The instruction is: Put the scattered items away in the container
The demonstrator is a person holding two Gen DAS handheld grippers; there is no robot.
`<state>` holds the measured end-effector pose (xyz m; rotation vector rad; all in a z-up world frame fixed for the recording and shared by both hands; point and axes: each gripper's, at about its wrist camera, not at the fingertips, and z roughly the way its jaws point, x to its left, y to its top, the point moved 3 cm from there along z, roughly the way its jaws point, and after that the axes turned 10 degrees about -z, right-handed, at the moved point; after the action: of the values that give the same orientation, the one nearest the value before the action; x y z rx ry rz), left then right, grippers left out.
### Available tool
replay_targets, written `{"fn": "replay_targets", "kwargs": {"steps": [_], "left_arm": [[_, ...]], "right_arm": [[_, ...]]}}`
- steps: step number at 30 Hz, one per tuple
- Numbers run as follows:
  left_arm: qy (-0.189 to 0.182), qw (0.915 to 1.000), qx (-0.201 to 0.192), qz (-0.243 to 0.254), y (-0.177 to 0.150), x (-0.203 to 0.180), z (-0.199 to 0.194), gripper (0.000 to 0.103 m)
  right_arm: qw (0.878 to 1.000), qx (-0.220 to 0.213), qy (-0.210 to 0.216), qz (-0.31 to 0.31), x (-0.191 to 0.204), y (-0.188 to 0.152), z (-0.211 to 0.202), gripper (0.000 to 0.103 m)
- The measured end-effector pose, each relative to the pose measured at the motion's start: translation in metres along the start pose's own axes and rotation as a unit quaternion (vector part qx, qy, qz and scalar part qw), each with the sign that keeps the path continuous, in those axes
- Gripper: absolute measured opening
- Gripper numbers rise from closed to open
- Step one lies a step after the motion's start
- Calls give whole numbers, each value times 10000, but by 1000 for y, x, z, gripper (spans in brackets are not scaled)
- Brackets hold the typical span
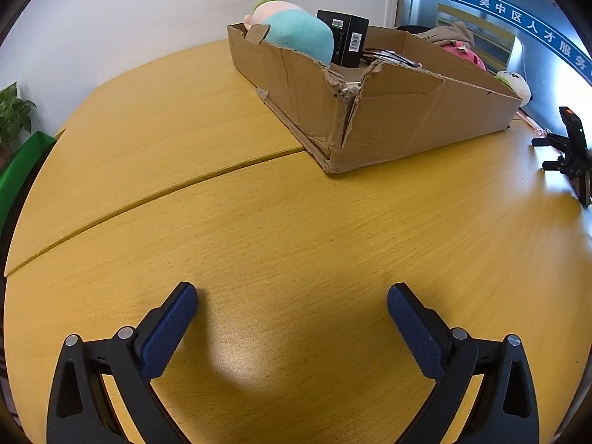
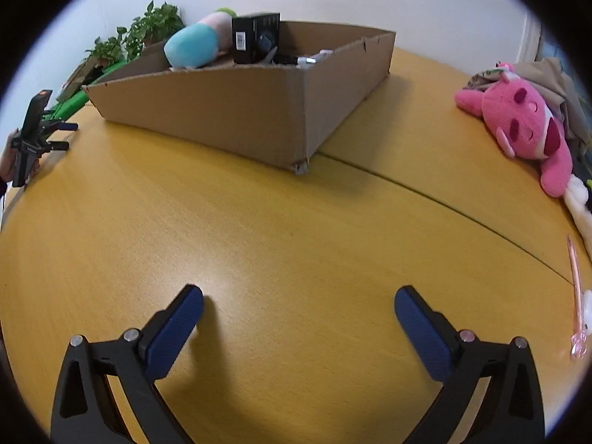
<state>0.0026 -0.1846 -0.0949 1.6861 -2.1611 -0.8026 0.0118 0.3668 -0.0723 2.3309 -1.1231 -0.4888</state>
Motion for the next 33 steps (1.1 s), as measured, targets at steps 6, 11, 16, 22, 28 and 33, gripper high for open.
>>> {"fn": "replay_targets", "kwargs": {"steps": [6,11,16,22,28,33], "left_arm": [[-135,9998,64,128,12,5,-9,103],[-148,9997,69,171,19,5,-7,103],[-91,9999,51,124,18,5,-9,103],[-84,9999,44,119,18,4,-10,103],[21,10000,18,-56,19,9,-11,103],[44,10000,11,-51,19,7,-12,103]], "right_arm": [[10000,9,18,-20,0,-1,0,103],[10000,20,25,-23,-3,0,0,103],[10000,20,28,-29,-3,0,0,103],[10000,16,37,-42,-3,0,0,103],[10000,14,49,-58,-4,1,0,103],[10000,25,49,-59,-4,1,0,103]]}}
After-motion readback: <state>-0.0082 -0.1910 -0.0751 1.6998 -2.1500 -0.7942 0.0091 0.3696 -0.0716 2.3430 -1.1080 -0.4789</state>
